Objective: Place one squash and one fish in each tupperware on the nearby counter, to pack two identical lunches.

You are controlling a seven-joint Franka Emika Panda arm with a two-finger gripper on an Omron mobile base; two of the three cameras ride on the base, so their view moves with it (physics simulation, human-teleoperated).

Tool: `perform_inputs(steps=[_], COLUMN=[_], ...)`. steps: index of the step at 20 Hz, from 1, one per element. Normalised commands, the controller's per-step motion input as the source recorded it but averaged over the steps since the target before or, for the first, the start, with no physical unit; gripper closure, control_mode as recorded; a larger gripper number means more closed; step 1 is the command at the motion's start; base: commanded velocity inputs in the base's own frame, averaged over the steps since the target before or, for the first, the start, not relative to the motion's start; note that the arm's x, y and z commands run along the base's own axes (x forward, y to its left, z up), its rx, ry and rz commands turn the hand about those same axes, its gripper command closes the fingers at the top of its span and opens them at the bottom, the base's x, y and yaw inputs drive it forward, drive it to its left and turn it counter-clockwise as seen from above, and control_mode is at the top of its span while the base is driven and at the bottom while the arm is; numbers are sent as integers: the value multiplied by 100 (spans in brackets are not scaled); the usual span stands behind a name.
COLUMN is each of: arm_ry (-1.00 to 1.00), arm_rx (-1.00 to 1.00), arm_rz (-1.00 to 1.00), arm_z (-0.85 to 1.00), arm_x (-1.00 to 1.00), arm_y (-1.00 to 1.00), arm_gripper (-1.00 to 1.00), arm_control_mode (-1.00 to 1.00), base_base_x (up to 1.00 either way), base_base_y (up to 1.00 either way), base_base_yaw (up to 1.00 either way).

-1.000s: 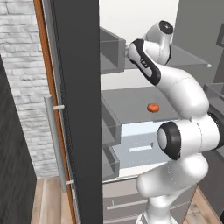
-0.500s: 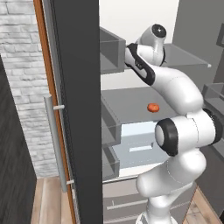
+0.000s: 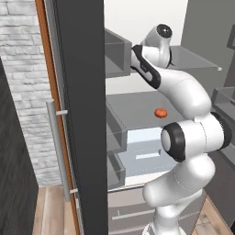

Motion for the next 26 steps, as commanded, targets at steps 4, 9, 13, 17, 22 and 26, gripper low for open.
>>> perform_inputs(steps=[4, 9, 13, 17, 22, 26], arm_ry=[6, 0, -14, -13, -1, 1], arm_rx=[0, 0, 0, 0, 2, 0], arm_rz=[0, 0, 0, 0, 0, 0], arm_z=[-17, -11, -18, 5, 14, 18], arm_x=[0, -24, -94, -100, -100, -100], arm_y=[0, 0, 0, -7, -52, -35], arm_gripper=[100, 100, 100, 100, 100, 100], arm_control_mode=[-100, -100, -100, -100, -100, -100], base_base_x=[0, 0, 0, 0, 0, 0], base_base_y=[0, 0, 0, 0, 0, 0], base_base_yaw=[0, 0, 0, 0, 0, 0])
